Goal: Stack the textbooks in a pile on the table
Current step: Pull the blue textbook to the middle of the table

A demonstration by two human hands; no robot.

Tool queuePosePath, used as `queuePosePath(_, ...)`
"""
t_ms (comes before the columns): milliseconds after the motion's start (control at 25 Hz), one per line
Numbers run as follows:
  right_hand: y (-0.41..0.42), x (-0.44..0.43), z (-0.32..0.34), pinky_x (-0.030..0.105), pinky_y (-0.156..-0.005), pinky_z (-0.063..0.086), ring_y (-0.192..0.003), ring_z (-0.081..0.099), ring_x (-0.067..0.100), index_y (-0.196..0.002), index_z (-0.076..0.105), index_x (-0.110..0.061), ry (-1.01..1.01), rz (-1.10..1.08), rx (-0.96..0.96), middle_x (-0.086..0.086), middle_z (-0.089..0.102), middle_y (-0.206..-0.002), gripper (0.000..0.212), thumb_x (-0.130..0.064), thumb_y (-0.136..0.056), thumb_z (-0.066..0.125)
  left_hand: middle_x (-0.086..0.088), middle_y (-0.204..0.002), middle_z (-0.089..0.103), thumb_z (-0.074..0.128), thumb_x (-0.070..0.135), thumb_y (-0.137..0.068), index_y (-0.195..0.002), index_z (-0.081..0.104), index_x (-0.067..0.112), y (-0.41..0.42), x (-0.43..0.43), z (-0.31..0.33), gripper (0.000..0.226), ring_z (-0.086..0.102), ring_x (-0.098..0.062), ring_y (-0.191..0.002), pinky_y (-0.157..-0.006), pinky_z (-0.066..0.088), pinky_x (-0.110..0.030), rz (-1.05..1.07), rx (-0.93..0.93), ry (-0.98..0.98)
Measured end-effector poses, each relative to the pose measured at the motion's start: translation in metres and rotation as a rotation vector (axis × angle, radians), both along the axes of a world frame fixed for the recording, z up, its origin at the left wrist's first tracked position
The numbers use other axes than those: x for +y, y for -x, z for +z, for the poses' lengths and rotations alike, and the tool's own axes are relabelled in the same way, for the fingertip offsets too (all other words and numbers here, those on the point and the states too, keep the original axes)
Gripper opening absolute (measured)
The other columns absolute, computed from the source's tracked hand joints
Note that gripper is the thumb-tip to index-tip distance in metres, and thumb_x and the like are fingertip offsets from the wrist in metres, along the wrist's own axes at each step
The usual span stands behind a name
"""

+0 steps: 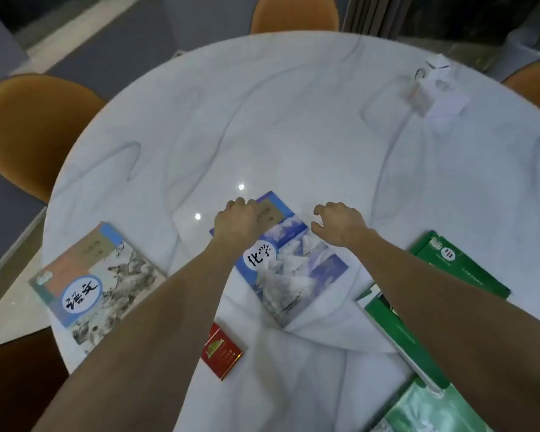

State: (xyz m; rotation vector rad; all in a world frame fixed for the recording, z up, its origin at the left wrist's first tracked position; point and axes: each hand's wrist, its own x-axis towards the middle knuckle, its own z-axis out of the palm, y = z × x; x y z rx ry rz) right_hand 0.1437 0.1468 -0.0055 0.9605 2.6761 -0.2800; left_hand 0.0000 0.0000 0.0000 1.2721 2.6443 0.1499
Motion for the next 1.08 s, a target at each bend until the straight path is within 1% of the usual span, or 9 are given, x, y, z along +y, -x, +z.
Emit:
queuePosePath(160, -0.003, -0.010, -0.019, 0.041, -0.095, 0.043, -0.118, 0.051, 0.031, -0.132, 0.048, -0.010, 0.038, 0.002, -0.058, 0.013, 0.052, -0.132, 0.046, -0.037, -0.095, 0.041, -0.016, -0.124, 0.053, 0.043, 0.013, -0.093, -0.121, 0.051, 0.003, -0.012, -0.019, -0.024, 0.030, 0.050, -0.031, -0.116, -0.084, 0.047, -0.039, 0.068, -0.023, 0.105)
queuePosePath(280, -0.003, -0.018, -0.034, 0.041, -0.091, 0.045, -0.114, 0.051, 0.031, -0.122, 0.052, -0.006, 0.074, -0.027, -0.037, 0.015, 0.053, -0.125, 0.041, -0.034, -0.094, 0.042, -0.018, -0.135, 0.044, 0.045, 0.019, -0.094, -0.125, 0.046, 0.004, -0.022, -0.035, -0.042, 0.035, 0.041, -0.033, -0.126, -0.093, 0.046, -0.041, 0.125, -0.060, 0.137)
queuePosePath(400, -0.002, -0.022, -0.042, 0.041, -0.090, 0.047, -0.113, 0.050, 0.033, -0.117, 0.055, -0.001, 0.116, -0.091, 0.022, 0.019, 0.051, -0.122, 0.040, -0.032, -0.093, 0.047, -0.020, -0.134, 0.040, 0.049, 0.016, -0.092, -0.124, 0.043, 0.003, -0.035, -0.045, -0.052, 0.035, 0.041, -0.034, -0.121, -0.095, 0.044, -0.040, 0.253, -0.122, 0.053)
queuePosePath(560, 0.005, -0.021, -0.047, 0.041, -0.092, 0.047, -0.114, 0.049, 0.034, -0.119, 0.054, -0.001, 0.171, -0.211, 0.050, 0.020, 0.049, -0.124, 0.046, -0.034, -0.088, 0.059, -0.023, -0.131, 0.040, 0.053, 0.008, -0.090, -0.126, 0.041, 0.001, -0.048, -0.041, -0.055, 0.038, 0.042, -0.036, -0.116, -0.102, 0.036, -0.037, 0.461, -0.267, -0.166)
queuePosePath(640, 0.009, -0.017, -0.052, 0.041, -0.091, 0.048, -0.114, 0.051, 0.034, -0.117, 0.054, -0.002, 0.230, -0.313, 0.063, 0.019, 0.052, -0.123, 0.050, -0.035, -0.082, 0.067, -0.024, -0.130, 0.042, 0.055, 0.003, -0.087, -0.129, 0.040, 0.001, -0.047, -0.036, -0.054, 0.045, 0.046, -0.039, -0.115, -0.102, 0.038, -0.039, 0.654, -0.398, -0.296)
queuePosePath(760, 0.014, -0.012, -0.055, 0.035, -0.079, 0.048, -0.109, 0.057, 0.033, -0.110, 0.057, -0.004, 0.320, -0.435, 0.083, 0.018, 0.060, -0.117, 0.054, -0.036, -0.072, 0.076, -0.026, -0.127, 0.049, 0.057, 0.000, -0.085, -0.128, 0.042, -0.001, -0.039, -0.032, -0.057, 0.045, 0.053, -0.042, -0.113, -0.098, 0.046, -0.045, 0.905, -0.557, -0.425)
queuePosePath(840, 0.016, -0.010, -0.055, 0.032, -0.076, 0.046, -0.108, 0.059, 0.032, -0.110, 0.058, -0.004, 0.351, -0.465, 0.075, 0.017, 0.063, -0.116, 0.054, -0.036, -0.071, 0.077, -0.026, -0.121, 0.057, 0.056, 0.001, -0.085, -0.122, 0.049, -0.004, -0.035, -0.032, -0.059, 0.038, 0.057, -0.040, -0.111, -0.094, 0.050, -0.045, 0.941, -0.596, -0.424)
queuePosePath(1000, 0.017, -0.011, -0.050, 0.035, -0.093, 0.047, -0.116, 0.056, 0.031, -0.120, 0.051, -0.003, 0.368, -0.519, 0.076, 0.016, 0.059, -0.124, 0.060, -0.031, -0.074, 0.077, -0.021, -0.113, 0.066, 0.055, 0.005, -0.087, -0.111, 0.059, -0.003, -0.037, -0.034, -0.059, 0.025, 0.062, -0.039, -0.105, -0.087, 0.052, -0.042, 0.934, -0.651, -0.416)
queuePosePath(1080, 0.016, -0.013, -0.048, 0.033, -0.087, 0.047, -0.116, 0.055, 0.031, -0.123, 0.047, -0.001, 0.395, -0.556, 0.116, 0.016, 0.056, -0.126, 0.062, -0.026, -0.075, 0.077, -0.020, -0.115, 0.065, 0.054, 0.008, -0.090, -0.113, 0.055, 0.000, -0.039, -0.034, -0.058, 0.024, 0.061, -0.038, -0.106, -0.091, 0.052, -0.043, 0.918, -0.684, -0.446)
